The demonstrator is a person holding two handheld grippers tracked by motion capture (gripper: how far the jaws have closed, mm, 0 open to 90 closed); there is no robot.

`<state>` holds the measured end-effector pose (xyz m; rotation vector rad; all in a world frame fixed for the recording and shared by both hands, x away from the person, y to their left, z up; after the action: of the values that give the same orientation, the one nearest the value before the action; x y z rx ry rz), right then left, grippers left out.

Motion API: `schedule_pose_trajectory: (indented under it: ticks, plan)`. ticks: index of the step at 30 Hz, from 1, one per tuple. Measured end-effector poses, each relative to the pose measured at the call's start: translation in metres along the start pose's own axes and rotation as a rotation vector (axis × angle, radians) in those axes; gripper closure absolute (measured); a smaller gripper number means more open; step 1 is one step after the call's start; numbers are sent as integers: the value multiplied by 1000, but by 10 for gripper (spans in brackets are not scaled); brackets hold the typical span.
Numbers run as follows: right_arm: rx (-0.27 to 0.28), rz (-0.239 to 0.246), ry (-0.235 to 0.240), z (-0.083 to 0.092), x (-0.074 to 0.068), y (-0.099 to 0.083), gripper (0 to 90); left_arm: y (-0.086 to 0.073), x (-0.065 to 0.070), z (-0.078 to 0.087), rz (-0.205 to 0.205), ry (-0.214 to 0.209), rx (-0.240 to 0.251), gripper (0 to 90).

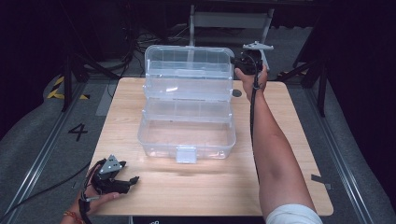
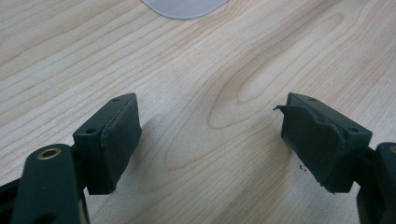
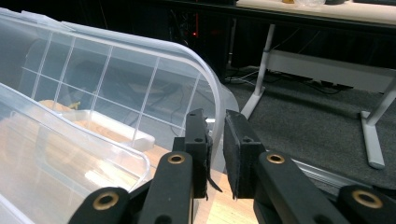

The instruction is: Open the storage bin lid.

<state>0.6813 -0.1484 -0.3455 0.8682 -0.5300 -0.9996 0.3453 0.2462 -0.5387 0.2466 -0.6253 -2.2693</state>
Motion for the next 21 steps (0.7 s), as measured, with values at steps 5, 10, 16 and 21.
schedule_pose_trajectory:
  ticks: [5,10,16,21]
  plan:
    - [-10,2,-8,-1,0,0,804,-1,0,0,-1,-1,-6,204]
    - [-25,17,-39,-3,0,-1,792,-1,1,0,-1,0,-5,204]
    - [-47,25,-58,-6,2,-4,808,0,1,0,0,0,-4,205]
    - [-46,43,-53,-6,-1,-5,805,-1,0,0,-7,0,-3,205]
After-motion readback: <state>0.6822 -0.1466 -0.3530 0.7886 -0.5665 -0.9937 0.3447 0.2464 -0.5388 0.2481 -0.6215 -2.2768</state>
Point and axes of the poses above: each handheld gripper's, and its own axes: z roughly backward along the jaws, y roughly out of its top, x roughly to its right, the point moved 8 cm from there along -z, roughly forward along the jaws, and after that the axes turned 13 degrees about -x, right-handed, at the moved point
